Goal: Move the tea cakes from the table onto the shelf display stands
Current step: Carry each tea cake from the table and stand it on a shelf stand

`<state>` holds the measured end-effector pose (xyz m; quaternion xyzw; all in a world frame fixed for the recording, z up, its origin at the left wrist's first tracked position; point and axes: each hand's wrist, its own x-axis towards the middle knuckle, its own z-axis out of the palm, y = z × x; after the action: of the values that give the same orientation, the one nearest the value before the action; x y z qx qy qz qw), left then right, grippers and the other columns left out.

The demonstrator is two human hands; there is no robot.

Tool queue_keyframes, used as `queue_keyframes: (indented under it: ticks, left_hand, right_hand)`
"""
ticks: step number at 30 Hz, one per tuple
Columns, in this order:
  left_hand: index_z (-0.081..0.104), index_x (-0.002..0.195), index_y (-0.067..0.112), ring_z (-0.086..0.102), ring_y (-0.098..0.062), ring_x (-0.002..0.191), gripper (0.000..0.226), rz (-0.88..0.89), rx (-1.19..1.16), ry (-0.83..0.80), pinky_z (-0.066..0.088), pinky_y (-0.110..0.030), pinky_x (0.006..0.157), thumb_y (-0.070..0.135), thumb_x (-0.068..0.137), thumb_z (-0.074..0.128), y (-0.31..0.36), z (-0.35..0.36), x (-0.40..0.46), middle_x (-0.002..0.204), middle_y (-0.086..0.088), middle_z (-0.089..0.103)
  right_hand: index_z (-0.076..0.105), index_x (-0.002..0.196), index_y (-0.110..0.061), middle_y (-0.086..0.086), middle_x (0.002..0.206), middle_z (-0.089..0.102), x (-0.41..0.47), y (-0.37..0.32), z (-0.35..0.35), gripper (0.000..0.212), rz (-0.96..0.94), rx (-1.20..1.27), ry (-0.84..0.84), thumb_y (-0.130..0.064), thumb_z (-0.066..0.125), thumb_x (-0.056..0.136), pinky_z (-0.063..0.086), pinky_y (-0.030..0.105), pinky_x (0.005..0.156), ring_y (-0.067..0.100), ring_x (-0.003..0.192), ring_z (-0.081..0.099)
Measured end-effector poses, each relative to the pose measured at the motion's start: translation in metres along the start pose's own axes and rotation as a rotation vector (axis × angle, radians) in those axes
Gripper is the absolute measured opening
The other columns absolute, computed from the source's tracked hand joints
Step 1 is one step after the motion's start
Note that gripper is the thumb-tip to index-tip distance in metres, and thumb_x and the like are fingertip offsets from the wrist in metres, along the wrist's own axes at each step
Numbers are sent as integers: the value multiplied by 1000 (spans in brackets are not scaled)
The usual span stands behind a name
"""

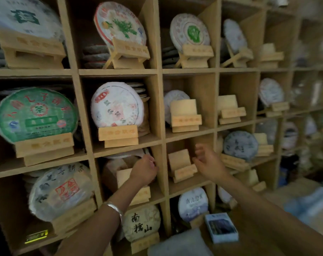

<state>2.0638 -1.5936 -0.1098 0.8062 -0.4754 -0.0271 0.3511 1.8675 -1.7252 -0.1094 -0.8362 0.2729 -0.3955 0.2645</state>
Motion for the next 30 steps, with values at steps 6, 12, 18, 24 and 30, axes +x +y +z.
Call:
queue_keyframes:
  ticks: [6, 12, 18, 24, 30]
  left_hand:
    - [54, 88, 24, 62, -22, 89, 7, 231, -26, -213, 50, -34, 79, 24, 88, 61, 123, 96, -3, 89, -1, 65]
    - [56, 91, 20, 53, -17, 73, 3, 550, -57, -486, 45, -32, 69, 21, 92, 57, 298, 206, -66, 80, 0, 56]
    - [59, 96, 20, 62, -23, 93, 10, 804, -161, -677, 46, -27, 73, 21, 88, 64, 469, 286, -229, 91, -1, 62]
    - [64, 99, 17, 60, -17, 86, 16, 988, -275, -813, 43, -24, 69, 20, 85, 67, 594, 319, -415, 89, 1, 64]
    - [63, 98, 17, 58, -20, 85, 13, 1160, -350, -980, 44, -27, 70, 20, 85, 65, 698, 337, -605, 103, -6, 68]
  right_hand:
    - [48, 124, -10, 0, 96, 59, -85, 69, -148, 31, 192, -272, 181, -19, 59, 96, 47, 27, 59, 17, 80, 61]
    - [56, 107, -2, 11, 101, 65, -247, 100, -327, 22, 515, -489, 434, -7, 65, 87, 37, 31, 67, 24, 86, 60]
    - [50, 125, -7, 11, 116, 63, -474, 71, -480, 39, 878, -639, 667, -16, 65, 90, 49, 35, 83, 25, 92, 60]
    - [51, 123, -9, 13, 120, 63, -647, 6, -574, 37, 1041, -784, 787, -20, 63, 90, 46, 35, 85, 30, 104, 60]
    - [48, 129, -11, 11, 122, 60, -801, -66, -639, 40, 1173, -873, 873, -24, 61, 94, 46, 35, 86, 27, 104, 58]
